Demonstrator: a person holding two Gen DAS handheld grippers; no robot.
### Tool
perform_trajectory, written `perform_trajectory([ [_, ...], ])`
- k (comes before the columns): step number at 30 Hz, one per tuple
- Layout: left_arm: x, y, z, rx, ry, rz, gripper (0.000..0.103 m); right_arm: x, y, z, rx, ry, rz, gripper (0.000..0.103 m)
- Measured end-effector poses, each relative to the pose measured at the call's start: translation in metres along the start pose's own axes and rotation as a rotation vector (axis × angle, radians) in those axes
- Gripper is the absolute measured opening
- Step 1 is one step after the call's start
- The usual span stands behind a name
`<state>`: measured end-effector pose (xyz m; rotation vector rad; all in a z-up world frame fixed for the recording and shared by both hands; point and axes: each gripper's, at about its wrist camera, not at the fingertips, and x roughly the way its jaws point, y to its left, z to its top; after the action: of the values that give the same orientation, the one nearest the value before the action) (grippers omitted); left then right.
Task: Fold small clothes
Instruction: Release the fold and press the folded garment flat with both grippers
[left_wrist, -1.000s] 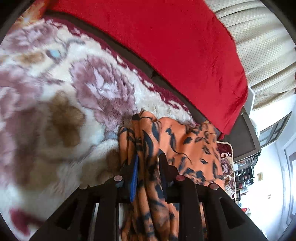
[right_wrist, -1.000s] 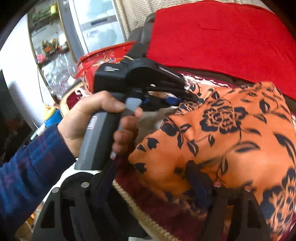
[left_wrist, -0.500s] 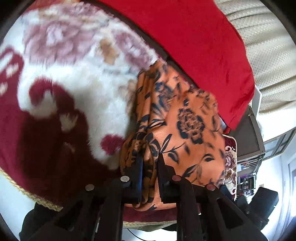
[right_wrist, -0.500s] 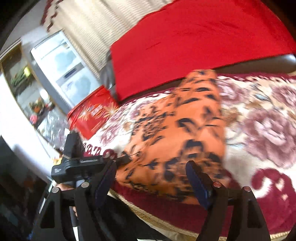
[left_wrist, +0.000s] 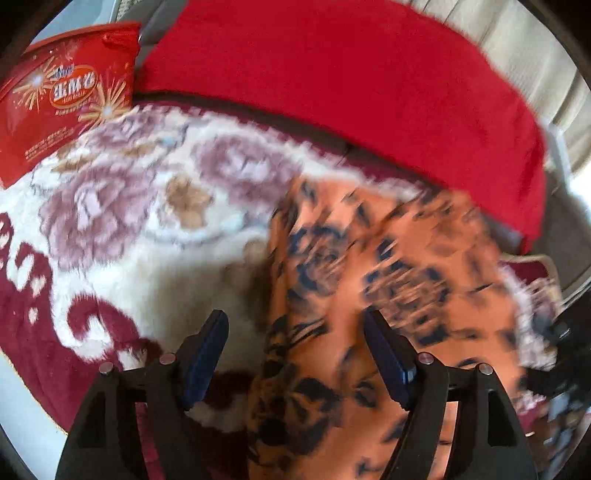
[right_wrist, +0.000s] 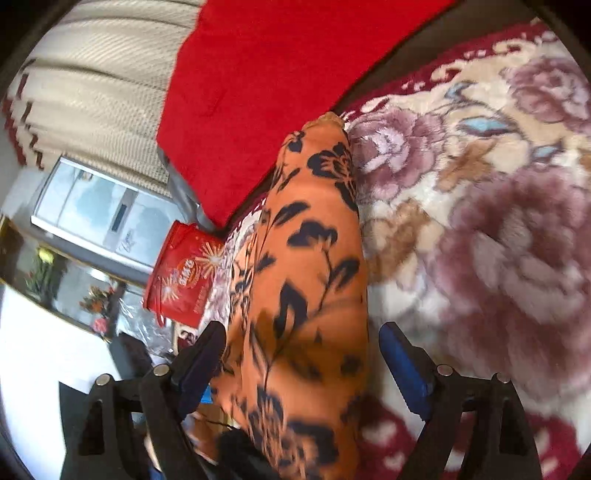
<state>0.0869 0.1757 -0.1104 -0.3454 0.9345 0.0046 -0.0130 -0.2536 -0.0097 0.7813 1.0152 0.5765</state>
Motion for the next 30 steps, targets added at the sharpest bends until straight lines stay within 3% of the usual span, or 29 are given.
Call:
perform_trajectory([
  [2,0.007,0.004,-0.004,-0.016,0.011,-0.006,0.078,0.019,-0.002,0.008,0.012,0.057,0.021,0.086],
  [3,0.008,0.007,-0.007,-0.030,0.002,-0.009,0.078,0.027,-0.003,0.009,0.009,0.070,0.014,0.075],
  [4,0.009,0.008,-0.010,-0.031,-0.004,-0.012,0.079,0.034,-0.002,0.008,-0.018,0.082,-0.022,0.057],
  [7,0.008,0.009,-0.012,-0.008,-0.020,-0.016,0.079,0.037,0.014,0.003,-0.135,0.060,-0.143,0.047],
  [10,0.009,0.011,-0.012,0.015,-0.035,-0.021,0.079,0.038,0.031,-0.005,-0.228,0.035,-0.232,0.047],
  [16,0.006,0.009,-0.018,0.042,-0.066,-0.029,0.079,0.038,0.032,0.006,-0.152,0.021,-0.182,0.061],
  [23,0.004,0.011,-0.020,0.049,-0.075,-0.042,0.079,0.057,0.014,0.039,-0.067,0.009,-0.169,0.063],
  [24,0.004,0.012,-0.020,0.051,-0.076,-0.042,0.079,0.060,0.016,0.042,-0.075,0.015,-0.174,0.060],
  [25,0.004,0.012,-0.020,0.055,-0.077,-0.042,0.079,0.063,0.023,0.044,-0.111,0.019,-0.193,0.049],
  [27,0.005,0.010,-0.020,0.064,-0.080,-0.037,0.079,0.062,0.050,0.041,-0.238,0.004,-0.260,0.039],
  [30,0.005,0.008,-0.021,0.077,-0.082,-0.027,0.079,0.059,0.081,0.029,-0.397,-0.057,-0.359,0.037],
])
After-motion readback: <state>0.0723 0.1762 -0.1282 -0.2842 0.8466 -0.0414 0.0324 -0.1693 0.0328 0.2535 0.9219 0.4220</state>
